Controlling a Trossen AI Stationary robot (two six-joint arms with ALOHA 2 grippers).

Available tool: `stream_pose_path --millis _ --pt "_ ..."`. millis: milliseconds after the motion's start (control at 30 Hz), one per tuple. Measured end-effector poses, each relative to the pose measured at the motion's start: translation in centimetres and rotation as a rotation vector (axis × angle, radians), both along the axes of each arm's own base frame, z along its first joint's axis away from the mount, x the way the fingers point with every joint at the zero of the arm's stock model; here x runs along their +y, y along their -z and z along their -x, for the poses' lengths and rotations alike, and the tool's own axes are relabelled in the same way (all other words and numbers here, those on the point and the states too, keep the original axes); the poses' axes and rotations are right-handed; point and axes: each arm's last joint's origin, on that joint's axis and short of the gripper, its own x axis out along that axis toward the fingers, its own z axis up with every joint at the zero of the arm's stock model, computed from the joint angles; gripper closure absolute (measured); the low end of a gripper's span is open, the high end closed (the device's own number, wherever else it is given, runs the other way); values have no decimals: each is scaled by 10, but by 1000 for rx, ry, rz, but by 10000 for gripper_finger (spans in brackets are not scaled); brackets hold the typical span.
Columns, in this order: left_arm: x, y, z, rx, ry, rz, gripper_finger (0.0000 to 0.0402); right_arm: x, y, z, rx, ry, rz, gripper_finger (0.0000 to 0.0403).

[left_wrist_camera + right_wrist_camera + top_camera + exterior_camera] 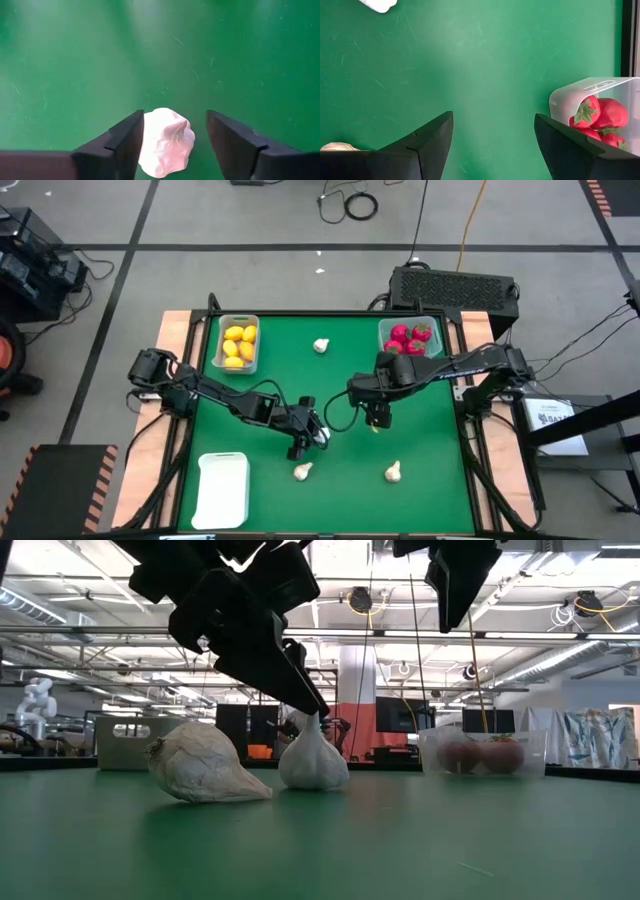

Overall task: Sort produce into baskets
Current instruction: Put the garlic into the white bin

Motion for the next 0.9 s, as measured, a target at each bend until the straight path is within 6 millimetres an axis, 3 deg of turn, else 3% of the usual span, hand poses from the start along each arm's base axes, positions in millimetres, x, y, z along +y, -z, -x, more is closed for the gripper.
stream_pose_path --millis 600,733,900 --pt "0 -1 0 3 3 5 378 0 0 -2 -14 -6 -1 133" --pt "0 -17 1 25 5 1 394 -1 0 -5 -39 -20 -3 133" --pt "3 -47 14 173 -9 -29 390 -6 -1 -11 -90 -34 -4 133"
